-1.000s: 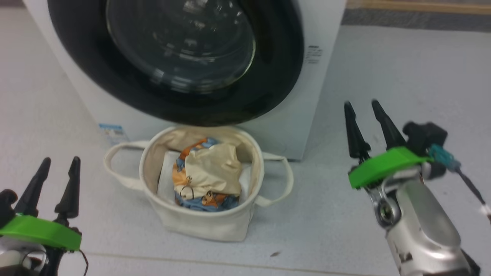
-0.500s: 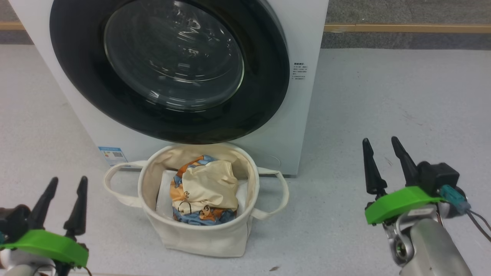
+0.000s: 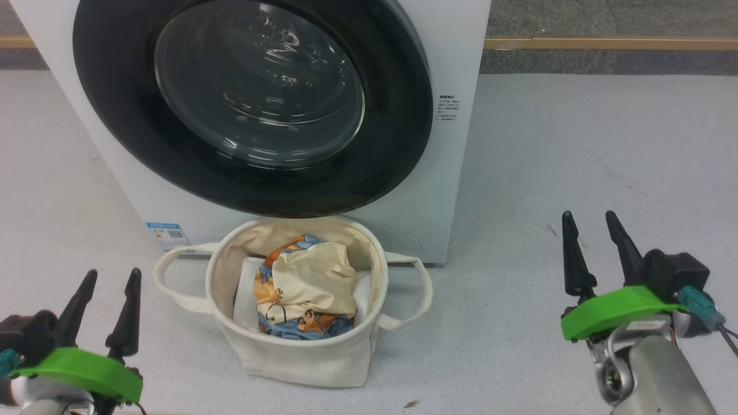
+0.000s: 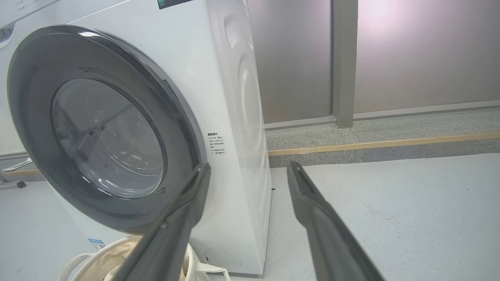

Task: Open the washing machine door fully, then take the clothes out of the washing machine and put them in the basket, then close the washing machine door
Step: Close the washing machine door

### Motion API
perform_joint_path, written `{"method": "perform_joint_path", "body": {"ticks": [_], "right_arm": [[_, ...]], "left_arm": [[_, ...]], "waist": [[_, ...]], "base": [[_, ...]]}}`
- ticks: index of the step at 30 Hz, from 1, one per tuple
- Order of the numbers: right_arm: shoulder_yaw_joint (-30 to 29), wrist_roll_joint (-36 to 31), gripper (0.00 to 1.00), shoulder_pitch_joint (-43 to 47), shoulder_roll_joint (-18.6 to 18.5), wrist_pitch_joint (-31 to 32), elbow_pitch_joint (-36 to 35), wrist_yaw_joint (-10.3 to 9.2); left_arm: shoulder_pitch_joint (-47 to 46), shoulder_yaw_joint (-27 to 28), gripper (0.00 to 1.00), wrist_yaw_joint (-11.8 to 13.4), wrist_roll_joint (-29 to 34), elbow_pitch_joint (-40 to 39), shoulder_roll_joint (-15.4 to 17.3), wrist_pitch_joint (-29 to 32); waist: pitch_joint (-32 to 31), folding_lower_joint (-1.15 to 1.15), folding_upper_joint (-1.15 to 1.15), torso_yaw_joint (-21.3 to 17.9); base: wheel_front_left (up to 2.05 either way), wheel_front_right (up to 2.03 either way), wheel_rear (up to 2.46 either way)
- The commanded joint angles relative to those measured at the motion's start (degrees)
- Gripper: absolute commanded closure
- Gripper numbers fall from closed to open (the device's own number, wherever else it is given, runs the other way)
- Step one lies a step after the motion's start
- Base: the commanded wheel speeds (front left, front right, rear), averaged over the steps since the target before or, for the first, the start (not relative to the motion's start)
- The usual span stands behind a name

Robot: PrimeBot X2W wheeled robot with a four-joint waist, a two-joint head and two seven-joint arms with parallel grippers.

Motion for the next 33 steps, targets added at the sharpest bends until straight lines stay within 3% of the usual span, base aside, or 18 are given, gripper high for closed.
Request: {"method": "perform_joint_path", "body": {"ticks": [1,33], "right_arm": [[1.07,0.19,0.0,-0.7,0.32,-0.71,-2.27,0.0],[0.04,0.46,0.0,-0.8,0.32,-0.71,-2.21,0.0]], "left_arm": [[-2.46,2.9,0.0,-0.25,0.6,-1.72,1.97,-0.7],[-3.79,2.02,0.0,-1.36,2.74,-0.09,1.47,-0.71]], "waist": [[0.08,0.0,0.0,-0.01],[0.49,0.0,0.0,-0.15]], "base": [[0.0,0.0,0.0],[0.0,0.0,0.0]]}}
